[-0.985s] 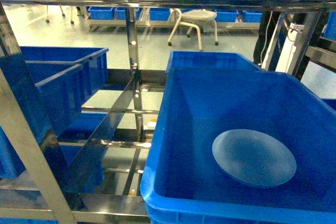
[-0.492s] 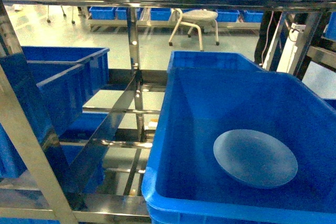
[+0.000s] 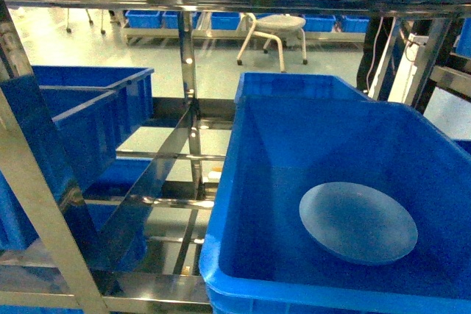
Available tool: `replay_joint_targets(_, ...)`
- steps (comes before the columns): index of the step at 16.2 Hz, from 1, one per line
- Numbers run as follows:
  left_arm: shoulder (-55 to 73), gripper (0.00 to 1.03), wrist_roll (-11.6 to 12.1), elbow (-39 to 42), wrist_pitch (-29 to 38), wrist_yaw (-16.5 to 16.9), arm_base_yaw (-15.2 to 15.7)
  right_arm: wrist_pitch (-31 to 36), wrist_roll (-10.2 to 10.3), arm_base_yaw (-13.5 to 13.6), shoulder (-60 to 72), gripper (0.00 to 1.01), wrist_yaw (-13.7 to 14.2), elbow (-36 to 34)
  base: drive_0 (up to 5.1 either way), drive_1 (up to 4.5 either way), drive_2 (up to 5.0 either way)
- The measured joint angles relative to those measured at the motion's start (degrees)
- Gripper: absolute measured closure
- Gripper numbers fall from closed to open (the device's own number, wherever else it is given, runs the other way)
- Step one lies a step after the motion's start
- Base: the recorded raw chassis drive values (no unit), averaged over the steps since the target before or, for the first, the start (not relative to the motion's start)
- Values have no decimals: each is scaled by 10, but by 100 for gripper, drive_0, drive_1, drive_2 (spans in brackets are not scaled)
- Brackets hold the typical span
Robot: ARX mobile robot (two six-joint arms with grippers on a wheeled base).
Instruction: Place blue tray on left shelf second layer neatly
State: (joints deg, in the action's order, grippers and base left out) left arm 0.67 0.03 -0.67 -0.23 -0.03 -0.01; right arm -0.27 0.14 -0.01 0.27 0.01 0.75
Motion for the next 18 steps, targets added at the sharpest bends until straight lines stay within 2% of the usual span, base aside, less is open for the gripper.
replay_joint_targets(1,0,5,0,0,0,0,0,0,0,0,0,2,0,0,0,0,0)
replay_joint_targets(3,0,5,0,0,0,0,0,0,0,0,0,3,0,0,0,0,0)
replay_joint_targets(7,0,5,0,0,0,0,0,0,0,0,0,50,0,0,0,0,0)
replay_joint_targets(8,0,5,0,0,0,0,0,0,-1,0,0,53,0,0,0,0,0)
replay_joint_targets(12,0,5,0,0,0,0,0,0,-1,0,0,4,0,0,0,0,0)
replay_joint_targets(18,0,5,0,0,0,0,0,0,-1,0,0,3,0,0,0,0,0)
